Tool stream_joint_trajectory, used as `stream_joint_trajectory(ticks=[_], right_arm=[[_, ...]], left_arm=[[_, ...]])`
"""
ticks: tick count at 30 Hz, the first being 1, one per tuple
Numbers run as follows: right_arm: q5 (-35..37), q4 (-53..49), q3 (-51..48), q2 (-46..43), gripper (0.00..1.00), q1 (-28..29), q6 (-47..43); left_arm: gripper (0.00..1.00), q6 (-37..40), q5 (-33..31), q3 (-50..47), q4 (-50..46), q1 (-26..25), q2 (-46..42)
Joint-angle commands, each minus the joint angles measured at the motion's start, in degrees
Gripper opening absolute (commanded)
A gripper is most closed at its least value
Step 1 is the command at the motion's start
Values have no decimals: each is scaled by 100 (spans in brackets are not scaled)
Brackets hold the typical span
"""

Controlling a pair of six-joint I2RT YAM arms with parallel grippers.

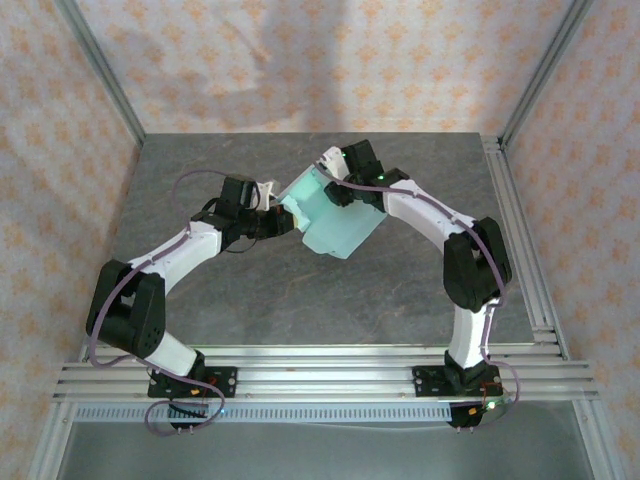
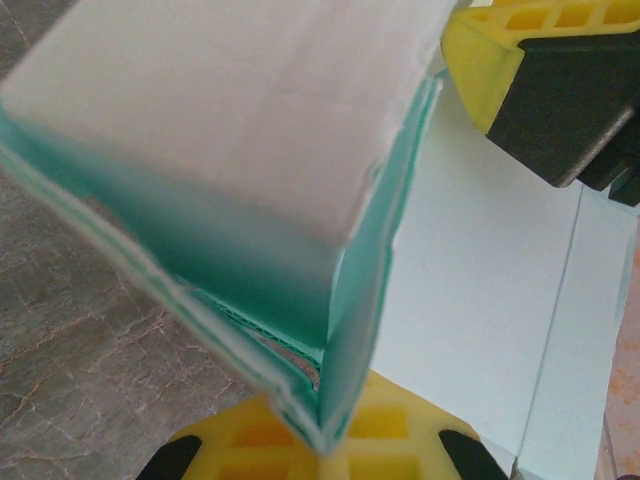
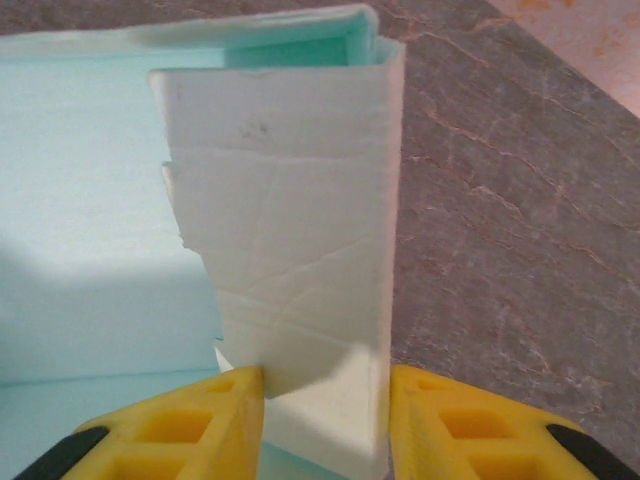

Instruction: Fold the paper box

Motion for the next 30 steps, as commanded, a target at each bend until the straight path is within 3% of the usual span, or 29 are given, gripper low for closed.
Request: stream_joint_trajectory(ticks=[1, 5, 13, 17, 25, 30], right_arm=[[-433, -138, 191, -185, 29, -19, 83], [-446, -217, 240, -246, 25, -14, 48], [-778, 52, -160, -844, 45, -228, 358], [-1292, 318, -472, -1186, 52, -571, 698], [-2543, 626, -720, -1499, 55, -1100, 1112], [-2904, 116, -464, -1214, 55, -1205, 671]], left_arm=[[4, 132, 98, 87, 11, -62, -142], [4, 147, 80, 92, -24, -65, -133], [3, 139, 45, 51, 24, -65, -98], [4, 156, 71, 41, 28, -65, -72], [3, 218, 193, 68, 28, -65, -60], [4, 235, 334, 95, 28, -65, -71]])
